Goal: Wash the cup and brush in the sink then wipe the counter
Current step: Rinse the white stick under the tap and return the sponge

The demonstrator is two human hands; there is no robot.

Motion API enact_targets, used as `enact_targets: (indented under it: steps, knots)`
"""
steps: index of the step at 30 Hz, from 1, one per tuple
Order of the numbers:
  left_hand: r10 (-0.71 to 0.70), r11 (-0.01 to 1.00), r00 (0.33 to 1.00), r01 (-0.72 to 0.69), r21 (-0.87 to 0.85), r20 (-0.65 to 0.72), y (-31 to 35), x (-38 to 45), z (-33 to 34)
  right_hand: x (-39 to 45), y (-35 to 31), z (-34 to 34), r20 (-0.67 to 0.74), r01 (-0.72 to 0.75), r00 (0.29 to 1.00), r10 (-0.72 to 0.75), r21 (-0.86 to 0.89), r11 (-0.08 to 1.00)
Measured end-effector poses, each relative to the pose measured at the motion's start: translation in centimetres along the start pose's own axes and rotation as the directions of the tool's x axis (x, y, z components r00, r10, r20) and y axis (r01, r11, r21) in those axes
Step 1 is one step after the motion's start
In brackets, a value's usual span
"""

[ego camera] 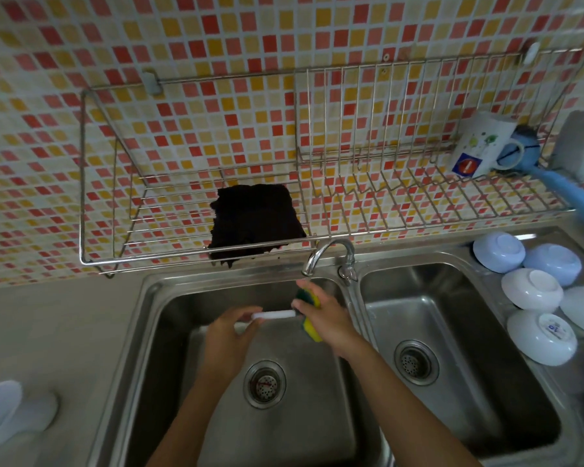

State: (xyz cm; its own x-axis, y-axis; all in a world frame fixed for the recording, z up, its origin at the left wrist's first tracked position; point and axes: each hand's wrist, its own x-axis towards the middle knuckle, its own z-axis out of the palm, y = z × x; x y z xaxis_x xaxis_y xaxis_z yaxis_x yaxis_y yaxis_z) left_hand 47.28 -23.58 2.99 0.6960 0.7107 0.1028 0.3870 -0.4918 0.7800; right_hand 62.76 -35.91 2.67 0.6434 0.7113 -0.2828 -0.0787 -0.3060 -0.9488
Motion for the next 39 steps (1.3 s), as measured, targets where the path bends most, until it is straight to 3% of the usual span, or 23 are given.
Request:
enact_targets:
  steps: [6,10,17,21,25,31,36,39]
  knots:
    - [-0.207,0.976,0.974,0.198,-0.094,-0.093,-2.2,-3.2,0.7,0.4,0.4,0.4,-0.026,0.102,0.993,-0.113,-0.261,0.96]
    - [-0.263,0.959,0.962,0.252,-0.132,-0.074,-2.5,-4.6,1.9,0.6,0.6,0.4,-0.062,0.113,0.989,-0.137,-0.294,0.949]
    - [-0.267,0.953,0.96,0.251,-0.169,-0.083,-2.0,-3.9,2.6,2.8,2.1,-2.3,-0.243,-0.003,0.965,-0.097,-0.38,0.925]
    - [-0.271,0.949,0.96,0.254,-0.189,-0.065,-1.7,-3.1,2.7,4.0,1.7,-4.5,-0.215,-0.067,0.977,0.003,-0.291,0.955]
    - [-0.23,0.962,0.971,0.217,-0.165,-0.062,-1.2,-2.3,2.7,5.3,2.1,-5.7,-0.2,-0.095,0.979,0.025,-0.346,0.933]
    - [-0.228,0.963,0.972,0.215,-0.163,-0.061,-0.7,-1.6,2.2,5.5,1.7,-7.2,-0.295,-0.088,0.955,0.013,-0.242,0.966]
    - [-0.173,0.978,0.978,0.157,-0.135,-0.114,-0.2,-2.1,1.4,3.1,1.9,-3.7,-0.371,0.011,0.919,-0.135,-0.317,0.948]
    - [-0.115,0.993,0.981,0.109,-0.042,-0.156,-0.6,-2.1,1.9,1.2,3.1,-0.6,-0.266,0.111,0.926,-0.269,-0.487,0.866]
